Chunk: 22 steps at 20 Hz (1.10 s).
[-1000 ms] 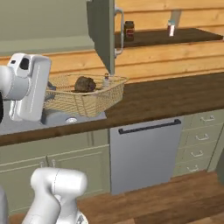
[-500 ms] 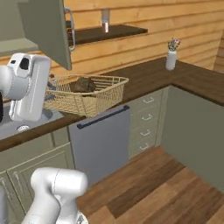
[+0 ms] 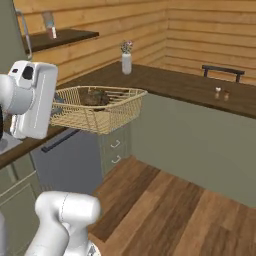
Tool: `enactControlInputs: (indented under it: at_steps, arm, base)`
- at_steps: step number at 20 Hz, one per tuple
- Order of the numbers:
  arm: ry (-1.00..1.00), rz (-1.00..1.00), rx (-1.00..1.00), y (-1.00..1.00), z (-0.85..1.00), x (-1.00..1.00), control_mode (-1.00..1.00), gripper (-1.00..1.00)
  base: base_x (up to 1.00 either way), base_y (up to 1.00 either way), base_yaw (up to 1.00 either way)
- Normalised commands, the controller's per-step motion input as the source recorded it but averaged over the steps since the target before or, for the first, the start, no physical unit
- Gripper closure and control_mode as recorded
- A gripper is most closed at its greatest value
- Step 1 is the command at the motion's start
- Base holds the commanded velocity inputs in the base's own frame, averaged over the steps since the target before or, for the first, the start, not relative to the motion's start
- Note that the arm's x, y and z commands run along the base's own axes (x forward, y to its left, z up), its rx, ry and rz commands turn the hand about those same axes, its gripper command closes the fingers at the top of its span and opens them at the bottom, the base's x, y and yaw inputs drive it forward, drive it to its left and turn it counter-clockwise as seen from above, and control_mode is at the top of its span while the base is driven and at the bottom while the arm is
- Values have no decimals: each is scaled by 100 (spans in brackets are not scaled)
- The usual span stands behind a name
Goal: Open the cabinet, pick up the bread from the cabinet and place it in the basket. Then move the basket to the dining counter.
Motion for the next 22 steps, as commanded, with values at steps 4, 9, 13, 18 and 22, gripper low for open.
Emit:
enactControlInputs:
  at_steps: [4,9,13,18,22]
  arm:
    - [0,0,0,0,0,0,100,100]
    - [0,0,0,0,0,0,100,100]
    - [0,0,0,0,0,0,100,100]
    - [0,0,0,0,0,0,100,100]
    - [0,0,0,0,0,0,100,100]
  base:
    - [39,-13,-48]
    - [72,0,-41]
    - [76,-6,-36]
    - [79,-13,-25]
    - [67,-39,-20]
